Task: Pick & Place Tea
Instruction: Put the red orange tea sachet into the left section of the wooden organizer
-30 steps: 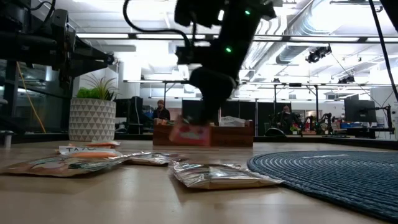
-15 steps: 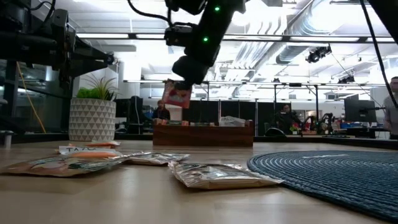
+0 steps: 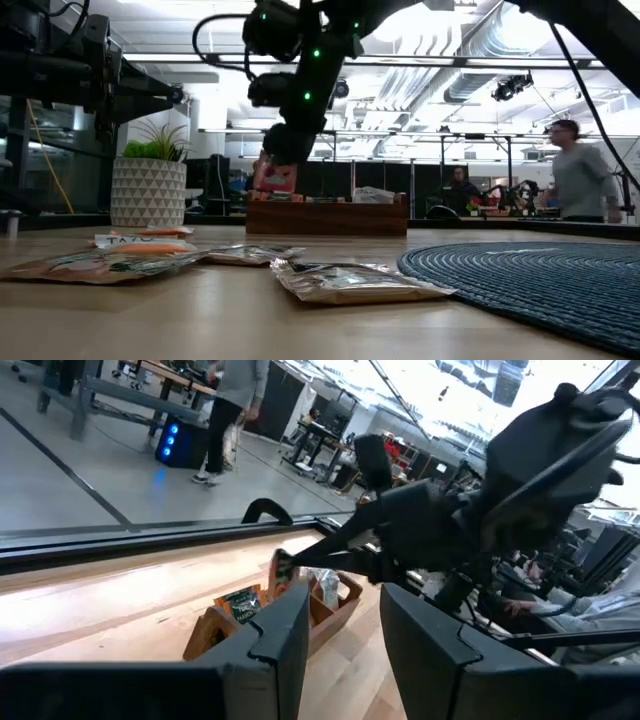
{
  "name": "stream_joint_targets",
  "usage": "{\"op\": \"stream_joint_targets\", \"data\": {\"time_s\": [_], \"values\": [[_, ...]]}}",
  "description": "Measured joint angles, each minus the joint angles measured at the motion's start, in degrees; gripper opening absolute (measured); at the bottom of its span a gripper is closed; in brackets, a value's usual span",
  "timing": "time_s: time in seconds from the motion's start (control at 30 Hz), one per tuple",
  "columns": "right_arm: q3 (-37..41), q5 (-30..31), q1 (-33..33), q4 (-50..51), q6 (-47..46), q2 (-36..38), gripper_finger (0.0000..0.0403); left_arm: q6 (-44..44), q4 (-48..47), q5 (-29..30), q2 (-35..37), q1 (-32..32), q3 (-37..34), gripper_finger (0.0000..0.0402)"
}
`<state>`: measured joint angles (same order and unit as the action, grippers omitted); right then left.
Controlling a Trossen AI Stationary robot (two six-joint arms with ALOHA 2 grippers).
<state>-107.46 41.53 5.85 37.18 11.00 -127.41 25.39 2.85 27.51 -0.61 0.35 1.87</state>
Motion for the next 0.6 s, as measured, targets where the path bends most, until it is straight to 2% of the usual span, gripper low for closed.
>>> {"op": "stream_joint_targets", "data": {"time_s": [0.33,0.6], "values": [[2.2,-0.6,0.9,-0.3,-0.5,-1.0,0.0000,0.0,0.0,0.0,0.0,0.0,0.0,0.0123],[5.2,-4.8,0.9,-2.2,-2.6,-0.9,0.0000,0.0,0.0,0.0,0.0,0.0,0.0,0.0123]]}}
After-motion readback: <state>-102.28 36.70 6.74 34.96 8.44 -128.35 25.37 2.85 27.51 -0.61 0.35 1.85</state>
